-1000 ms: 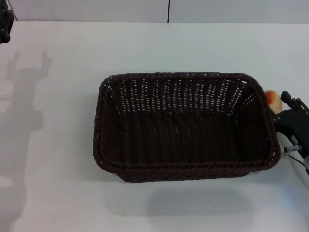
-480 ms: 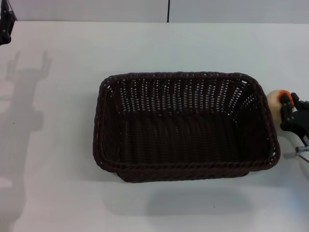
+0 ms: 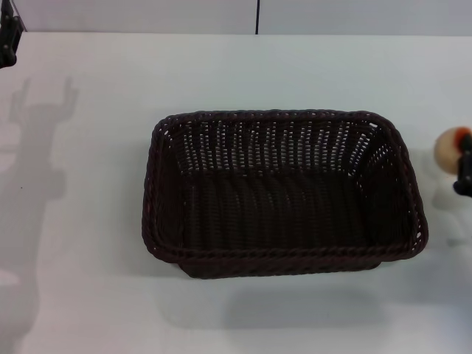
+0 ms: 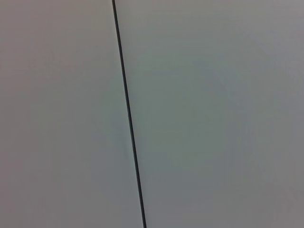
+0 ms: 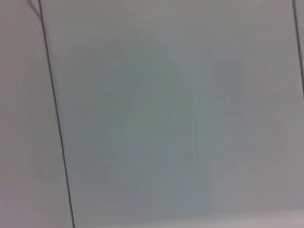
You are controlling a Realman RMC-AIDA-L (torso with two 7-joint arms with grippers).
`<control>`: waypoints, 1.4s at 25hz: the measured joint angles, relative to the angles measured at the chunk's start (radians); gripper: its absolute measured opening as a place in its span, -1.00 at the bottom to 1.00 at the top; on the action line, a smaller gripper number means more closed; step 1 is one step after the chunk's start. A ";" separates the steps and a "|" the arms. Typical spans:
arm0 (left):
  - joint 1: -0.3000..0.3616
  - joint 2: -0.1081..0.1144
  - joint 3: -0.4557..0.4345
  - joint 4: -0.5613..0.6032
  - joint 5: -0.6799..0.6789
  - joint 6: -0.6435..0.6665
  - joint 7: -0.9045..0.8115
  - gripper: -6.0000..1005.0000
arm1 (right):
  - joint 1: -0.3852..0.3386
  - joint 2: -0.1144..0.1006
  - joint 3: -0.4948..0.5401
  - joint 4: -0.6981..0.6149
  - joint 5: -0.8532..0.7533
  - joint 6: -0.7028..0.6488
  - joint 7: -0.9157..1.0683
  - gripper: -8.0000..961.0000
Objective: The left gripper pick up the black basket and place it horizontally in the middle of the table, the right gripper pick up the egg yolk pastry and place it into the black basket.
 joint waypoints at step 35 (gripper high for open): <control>0.029 0.002 0.036 0.001 0.020 0.012 -0.094 0.56 | 0.015 -0.001 0.044 0.129 -0.354 -0.381 -0.108 -0.19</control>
